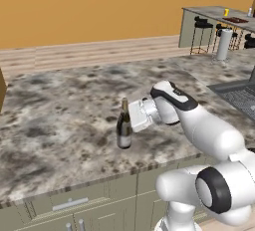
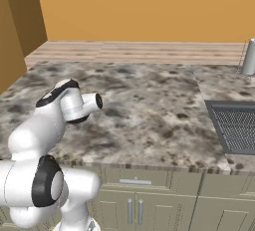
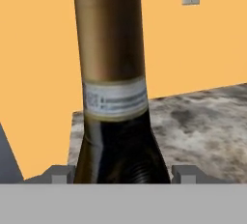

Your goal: Place the drinks on the dining counter in a tight cluster.

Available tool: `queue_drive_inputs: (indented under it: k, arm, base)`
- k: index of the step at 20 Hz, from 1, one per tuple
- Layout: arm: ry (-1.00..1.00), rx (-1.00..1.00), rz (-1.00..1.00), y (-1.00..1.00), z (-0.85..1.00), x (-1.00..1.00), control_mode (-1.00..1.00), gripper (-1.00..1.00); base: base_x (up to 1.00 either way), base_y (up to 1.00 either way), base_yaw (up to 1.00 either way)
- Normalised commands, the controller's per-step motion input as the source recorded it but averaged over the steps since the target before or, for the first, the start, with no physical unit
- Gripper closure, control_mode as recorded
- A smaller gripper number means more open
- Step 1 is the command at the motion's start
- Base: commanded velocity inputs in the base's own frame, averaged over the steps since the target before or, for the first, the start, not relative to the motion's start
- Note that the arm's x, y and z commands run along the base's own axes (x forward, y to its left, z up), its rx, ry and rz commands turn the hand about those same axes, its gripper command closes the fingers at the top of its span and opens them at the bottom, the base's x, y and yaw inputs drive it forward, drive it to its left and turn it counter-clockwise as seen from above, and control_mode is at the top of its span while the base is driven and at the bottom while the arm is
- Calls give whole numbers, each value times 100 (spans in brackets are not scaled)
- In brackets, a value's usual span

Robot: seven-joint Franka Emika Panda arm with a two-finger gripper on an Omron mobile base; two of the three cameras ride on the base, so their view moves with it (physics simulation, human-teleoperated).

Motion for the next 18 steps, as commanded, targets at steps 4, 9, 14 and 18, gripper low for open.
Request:
queue_drive_inputs:
  k: [4,9,14,18]
  arm:
    - [4,0,1,-34,20,-26,-100,100]
    - [-4,0,0,-32,17,-27,-100,100]
    - [-4,0,-1,-22,7,-22,-100,100]
    - [0,0,-2,-2,0,0,-100,100]
  base:
    - [0,0,0]
    - [0,0,0]
    - [0,0,0]
    - [0,0,0]
